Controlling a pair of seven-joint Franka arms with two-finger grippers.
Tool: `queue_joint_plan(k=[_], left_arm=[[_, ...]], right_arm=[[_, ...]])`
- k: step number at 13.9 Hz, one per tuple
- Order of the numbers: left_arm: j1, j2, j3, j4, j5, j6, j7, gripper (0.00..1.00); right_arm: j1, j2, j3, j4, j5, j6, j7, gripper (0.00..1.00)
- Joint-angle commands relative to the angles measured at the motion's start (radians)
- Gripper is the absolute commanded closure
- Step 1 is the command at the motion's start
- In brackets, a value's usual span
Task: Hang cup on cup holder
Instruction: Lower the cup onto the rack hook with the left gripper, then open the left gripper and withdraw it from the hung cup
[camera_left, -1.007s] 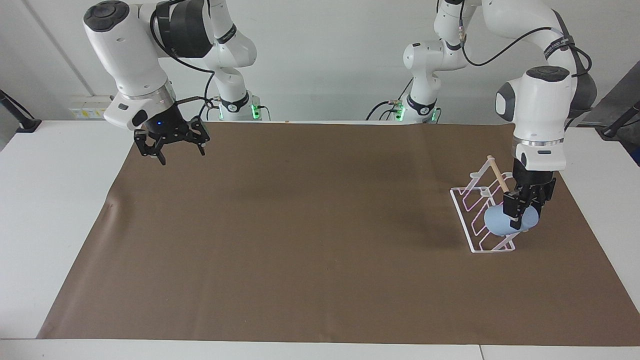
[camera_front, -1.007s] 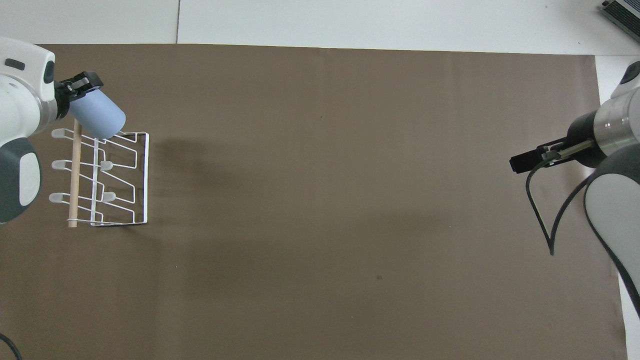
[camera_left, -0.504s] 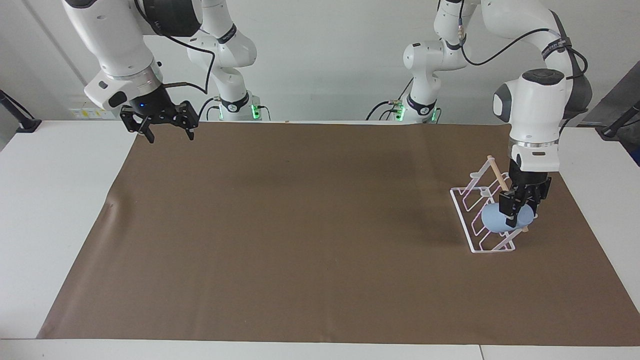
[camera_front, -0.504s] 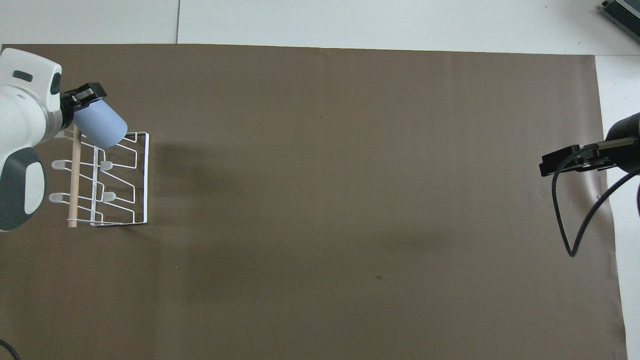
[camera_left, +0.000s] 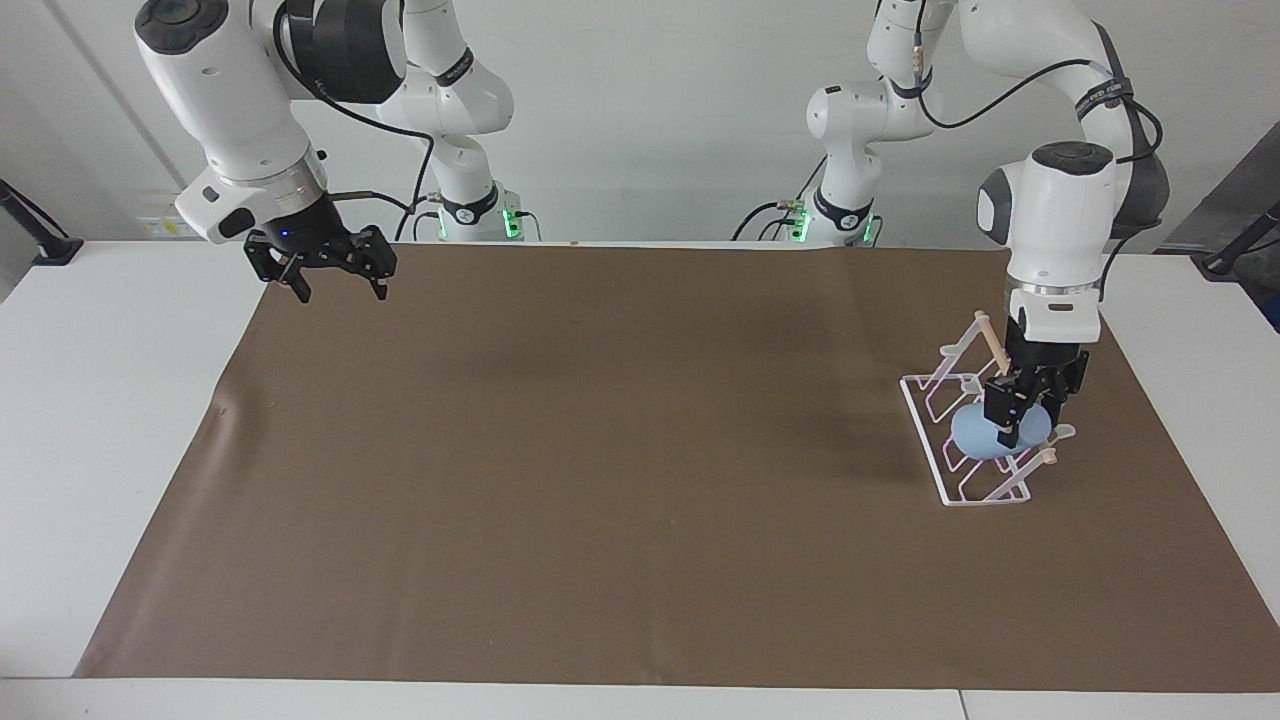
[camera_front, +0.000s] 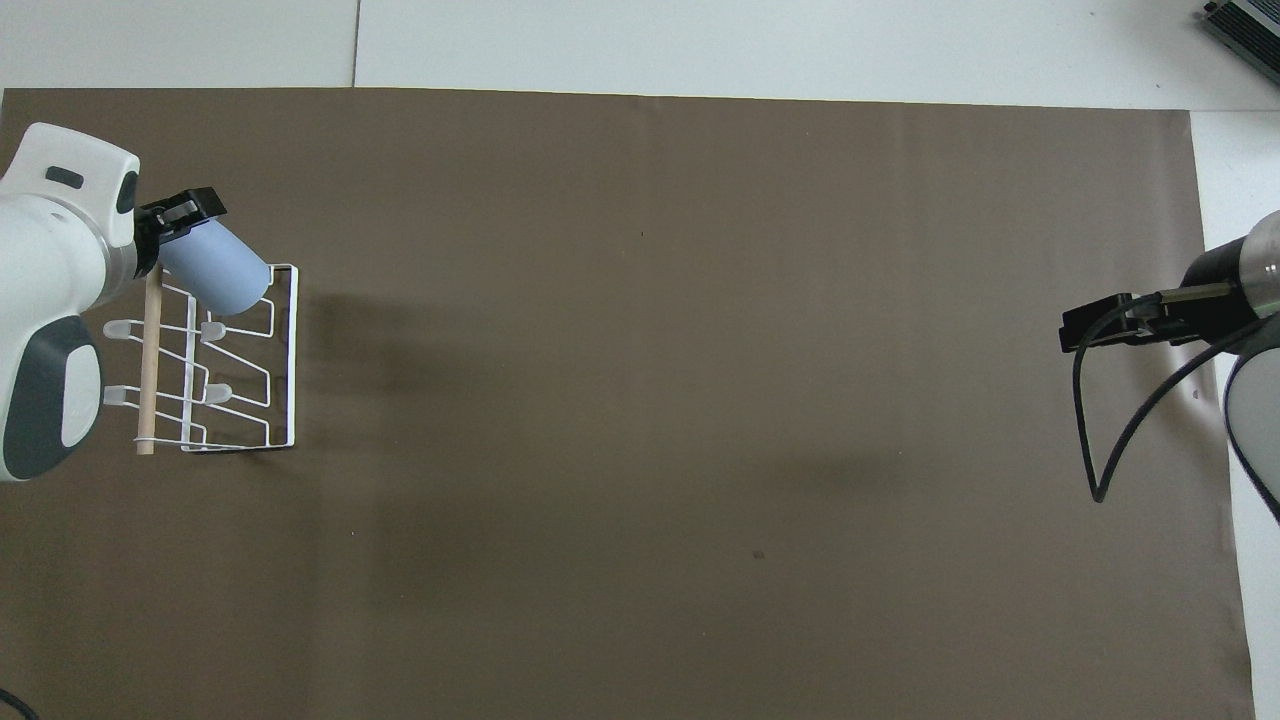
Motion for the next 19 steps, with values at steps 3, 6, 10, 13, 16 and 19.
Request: queue_joint_plan(k=[3, 6, 10, 13, 16, 19], left_arm=[[0.017, -0.025, -0.005, -0.017, 0.022, 0.022, 0.023, 0.0], [0.005, -0.01, -0.009, 0.048, 0.02, -0.04, 0.067, 0.0], [-0.017, -0.019, -0.031, 0.16, -0.035, -0.289, 0.137, 0.0], [-0.021, -0.027, -0.045, 0.28, -0.139, -0.49, 0.239, 0.0], [-0.021, -0.042, -0.046, 0.337, -0.153, -0.649, 0.385, 0.0], [-0.017, -0.086, -0.045, 0.337, -0.182, -0.766, 0.543, 0.0]], right_arm=[[0.005, -0.031, -0.027, -0.037, -0.018, 0.025, 0.035, 0.0], [0.005, -0.031, -0.037, -0.036, -0.021, 0.023, 0.035, 0.0], [0.005, -0.03, -0.043, -0.037, -0.019, 0.025, 0.029, 0.0], [0.005, -0.028, -0.048, -0.033, -0.021, 0.026, 0.035, 0.0], [0.005, -0.03, -0.05, -0.004, -0.021, 0.01, 0.034, 0.0], [0.005, -0.03, -0.048, 0.036, -0.021, -0.029, 0.034, 0.0]])
